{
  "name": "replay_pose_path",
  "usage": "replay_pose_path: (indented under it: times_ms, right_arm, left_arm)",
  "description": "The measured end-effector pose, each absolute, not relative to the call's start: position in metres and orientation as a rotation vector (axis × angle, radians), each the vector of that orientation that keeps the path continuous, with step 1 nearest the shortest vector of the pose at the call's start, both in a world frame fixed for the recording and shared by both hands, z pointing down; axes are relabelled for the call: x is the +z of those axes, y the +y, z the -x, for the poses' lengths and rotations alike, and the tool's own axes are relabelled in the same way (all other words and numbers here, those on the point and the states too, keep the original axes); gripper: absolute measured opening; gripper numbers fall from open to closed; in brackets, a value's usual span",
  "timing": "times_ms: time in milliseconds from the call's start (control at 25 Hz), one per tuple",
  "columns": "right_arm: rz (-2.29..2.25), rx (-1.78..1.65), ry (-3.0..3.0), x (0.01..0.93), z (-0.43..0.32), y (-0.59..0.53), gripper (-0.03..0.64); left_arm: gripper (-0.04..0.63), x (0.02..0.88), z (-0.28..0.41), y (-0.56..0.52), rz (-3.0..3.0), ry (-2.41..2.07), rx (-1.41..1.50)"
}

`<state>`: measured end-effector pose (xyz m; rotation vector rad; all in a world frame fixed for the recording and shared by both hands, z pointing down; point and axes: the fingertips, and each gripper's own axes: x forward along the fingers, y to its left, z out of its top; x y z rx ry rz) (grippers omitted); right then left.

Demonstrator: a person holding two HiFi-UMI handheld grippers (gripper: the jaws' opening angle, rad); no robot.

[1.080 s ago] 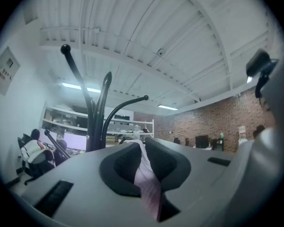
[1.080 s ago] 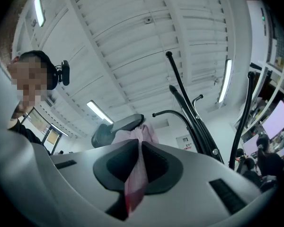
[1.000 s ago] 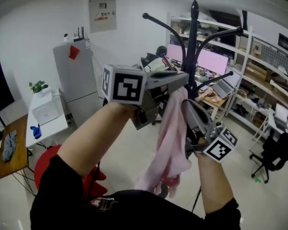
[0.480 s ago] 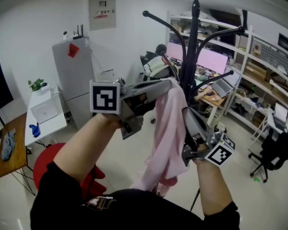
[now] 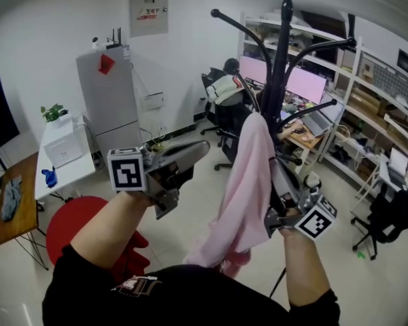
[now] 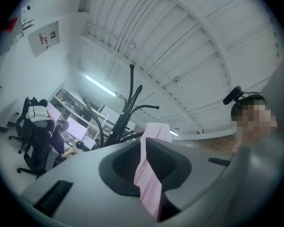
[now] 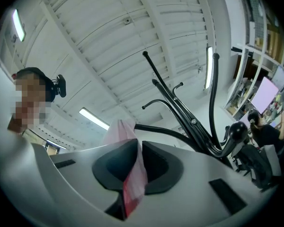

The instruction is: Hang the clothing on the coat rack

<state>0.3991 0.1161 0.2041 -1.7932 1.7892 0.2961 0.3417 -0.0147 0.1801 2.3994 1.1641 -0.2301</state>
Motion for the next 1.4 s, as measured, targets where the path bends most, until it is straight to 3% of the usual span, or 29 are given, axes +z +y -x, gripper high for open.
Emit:
replay_pose_path:
  times_ms: [480,880,1120,1400]
  right_arm:
    - [2.137,0.499,1.591,0.209,-0.408,0.196,0.069]
    - [2.284,0.351,1.863,0.264,-0.327,0.198,0.067]
    - [2.095,0.153,2.14,0.297,-0.252,0.15,0.067]
    - [1.867,0.07,2.309,0.334,-0.18,0.018,0.067]
  left_arm:
    - [0.032,0.247,-0.293,-0.052,-2.7,0.991,-0.348]
    - [0.032,0.291,-0.252,-0.067,-2.86,0.826,-0.292]
    - [0.032,0.329,-0.203,-0.107,-2.946,0.654,-0.211]
    - [0.012,0.379,-0.105,-0.199,-2.995,0.348,-0.124]
